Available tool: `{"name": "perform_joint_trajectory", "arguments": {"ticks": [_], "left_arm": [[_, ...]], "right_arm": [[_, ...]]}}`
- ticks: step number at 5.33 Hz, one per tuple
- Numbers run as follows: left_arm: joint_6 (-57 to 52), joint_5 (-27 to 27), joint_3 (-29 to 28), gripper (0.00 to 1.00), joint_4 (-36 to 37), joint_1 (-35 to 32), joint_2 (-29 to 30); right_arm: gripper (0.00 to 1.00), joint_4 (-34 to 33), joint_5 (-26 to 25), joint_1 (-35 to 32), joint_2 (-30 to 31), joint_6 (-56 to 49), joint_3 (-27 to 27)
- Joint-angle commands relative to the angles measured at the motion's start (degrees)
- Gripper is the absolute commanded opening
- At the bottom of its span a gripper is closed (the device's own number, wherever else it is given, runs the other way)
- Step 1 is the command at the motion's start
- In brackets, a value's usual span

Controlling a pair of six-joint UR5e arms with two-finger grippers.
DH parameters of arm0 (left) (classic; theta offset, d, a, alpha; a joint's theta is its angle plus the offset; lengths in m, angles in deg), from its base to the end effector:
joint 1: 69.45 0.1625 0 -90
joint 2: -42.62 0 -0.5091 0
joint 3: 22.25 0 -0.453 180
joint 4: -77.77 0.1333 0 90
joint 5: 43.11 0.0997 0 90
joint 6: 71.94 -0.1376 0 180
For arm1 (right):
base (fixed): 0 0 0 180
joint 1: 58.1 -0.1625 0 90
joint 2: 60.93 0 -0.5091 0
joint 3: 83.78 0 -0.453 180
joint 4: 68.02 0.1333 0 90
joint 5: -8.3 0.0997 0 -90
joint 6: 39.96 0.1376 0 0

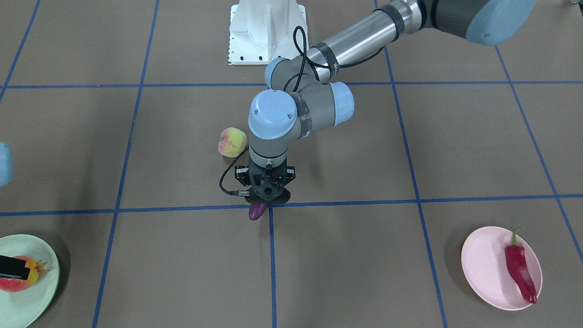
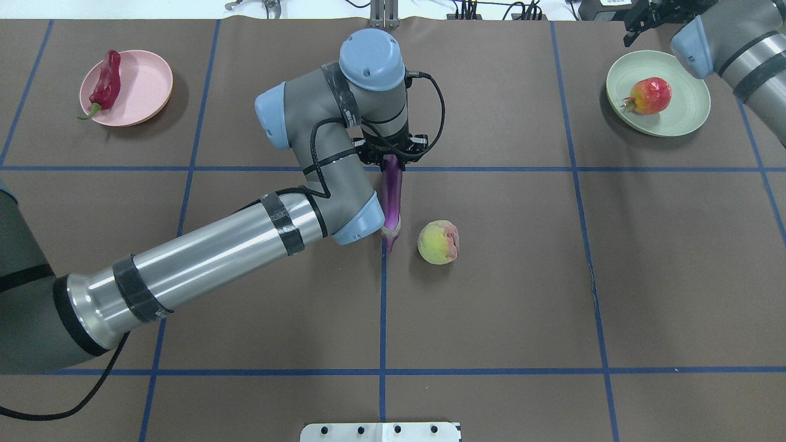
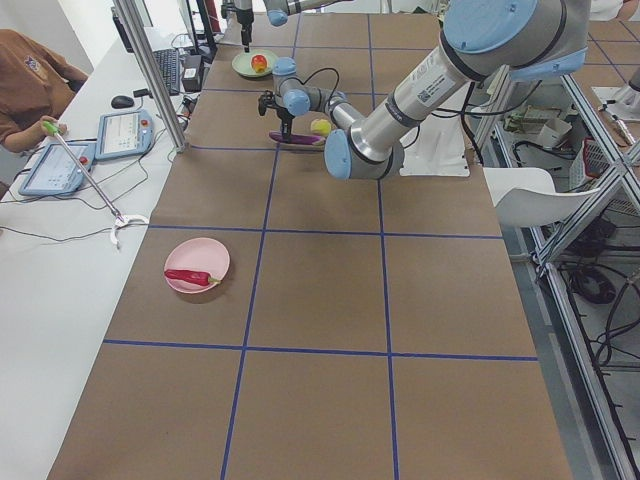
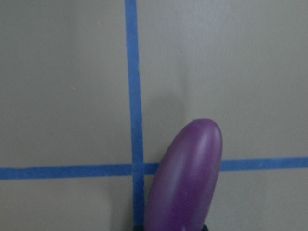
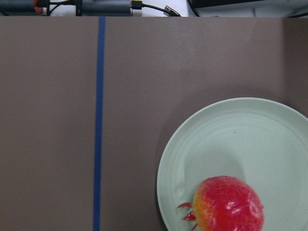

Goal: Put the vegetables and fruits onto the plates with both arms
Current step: 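Lift the eggplant with the left gripper while the right arm withdraws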

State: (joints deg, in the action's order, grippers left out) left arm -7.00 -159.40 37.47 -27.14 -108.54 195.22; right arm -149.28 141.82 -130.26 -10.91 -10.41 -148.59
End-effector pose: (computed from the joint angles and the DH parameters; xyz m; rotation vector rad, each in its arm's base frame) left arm 0.7252 -0.6823 0.1652 0.0634 0.9141 -0.0384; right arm -0.2379 -0.8651 0.4886 0.0568 -0.8417 0.0362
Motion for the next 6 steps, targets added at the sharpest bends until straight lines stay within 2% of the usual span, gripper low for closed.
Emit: {"name": "perform_joint_trajectory", "arguments": {"ticks": [1, 2, 3, 4, 5, 6], "left_arm": [[-5.0, -3.7, 0.6, 0.0, 1.4, -6.3, 0.0], [-8.7, -3.7, 0.6, 0.0, 4.1, -8.9, 0.1], [-9.7, -5.5, 0.1, 0.0, 4.4, -12.4, -0.1], [-15.6, -5.4, -1.2, 0.0, 8.9, -15.6, -0.2], [-23.0, -5.3, -2.1, 0.0, 12.3, -20.3, -0.4], [-28.8, -5.0, -5.9, 0.0, 12.4, -23.7, -1.4]], "right_arm": [[1.0, -3.2, 4.1, 1.8, 0.8, 8.9, -8.7], [1.0, -2.9, 3.5, 6.5, 1.3, 16.8, -12.4], [1.0, -2.9, -0.3, 12.6, 1.2, 27.1, -16.7], [1.0, -3.0, -4.3, 18.1, 1.1, 32.6, -20.0], [1.0, -2.9, -6.3, 21.9, -0.1, 37.5, -20.2], [1.0, -2.9, -8.9, 25.5, -1.1, 40.5, -20.3]]}}
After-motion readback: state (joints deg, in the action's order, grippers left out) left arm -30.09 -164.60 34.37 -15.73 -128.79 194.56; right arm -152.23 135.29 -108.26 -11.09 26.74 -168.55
